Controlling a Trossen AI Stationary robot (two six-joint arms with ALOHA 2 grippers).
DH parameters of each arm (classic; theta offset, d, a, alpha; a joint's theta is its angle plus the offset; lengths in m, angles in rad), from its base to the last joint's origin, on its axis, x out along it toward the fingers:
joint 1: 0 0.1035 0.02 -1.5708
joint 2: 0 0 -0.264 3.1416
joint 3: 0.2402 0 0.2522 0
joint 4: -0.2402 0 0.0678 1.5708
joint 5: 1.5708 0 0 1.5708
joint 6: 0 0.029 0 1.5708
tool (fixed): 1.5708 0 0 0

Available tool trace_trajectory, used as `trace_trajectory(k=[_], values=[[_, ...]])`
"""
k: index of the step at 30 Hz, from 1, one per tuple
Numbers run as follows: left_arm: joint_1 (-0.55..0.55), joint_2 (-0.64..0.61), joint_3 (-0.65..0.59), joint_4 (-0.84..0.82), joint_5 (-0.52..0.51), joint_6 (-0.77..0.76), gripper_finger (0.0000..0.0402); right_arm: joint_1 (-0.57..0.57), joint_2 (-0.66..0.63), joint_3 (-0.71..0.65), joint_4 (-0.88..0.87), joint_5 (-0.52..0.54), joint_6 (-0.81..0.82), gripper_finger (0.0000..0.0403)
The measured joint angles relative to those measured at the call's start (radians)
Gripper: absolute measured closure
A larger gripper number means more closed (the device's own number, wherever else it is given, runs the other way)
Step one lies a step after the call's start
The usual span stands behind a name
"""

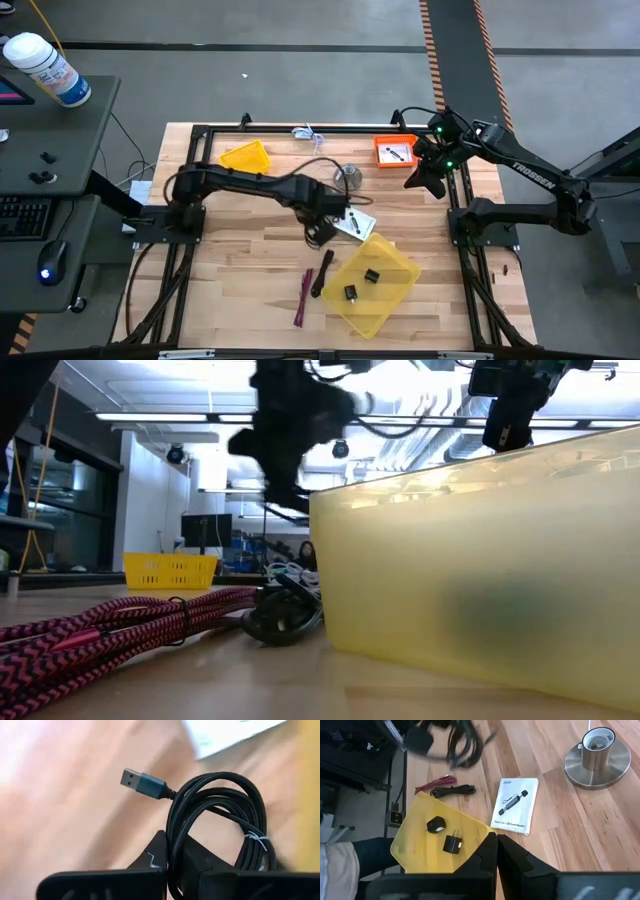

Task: Pick and place items into bin
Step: Put the top black USB cable into the yellow bin

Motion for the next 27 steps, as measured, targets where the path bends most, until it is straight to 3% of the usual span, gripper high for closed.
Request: trace_trajectory(k=[3, 8, 15, 19, 24, 27], values=[[0.027, -0.039, 0.0, -0.124, -0.079, 0.107, 0.04, 0.0, 0.0, 0.0, 0.003, 0.0, -0.002, 0.0403], [0.085, -0.084, 0.0, -0.317, -0.269, 0.421, 0.0401, 0.0, 0.0, 0.0, 0.005, 0.0, -0.002, 0.0403], [0.216, -0.138, 0.003, -0.313, -0.454, 0.832, 0.0401, 0.0, 0.0, 0.0, 0.008, 0.001, 0.003, 0.0403], [0.325, -0.147, 0.001, -0.315, -0.446, 1.012, 0.0401, 0.0, 0.0, 0.0, 0.015, 0.002, 0.023, 0.0403], [0.478, -0.145, 0.001, -0.315, -0.426, 1.095, 0.0401, 0.0, 0.0, 0.0, 0.017, 0.002, 0.036, 0.0403], [0.566, -0.148, -0.003, -0.314, -0.351, 1.126, 0.0401, 0.0, 0.0, 0.0, 0.02, 0.005, 0.055, 0.0403]])
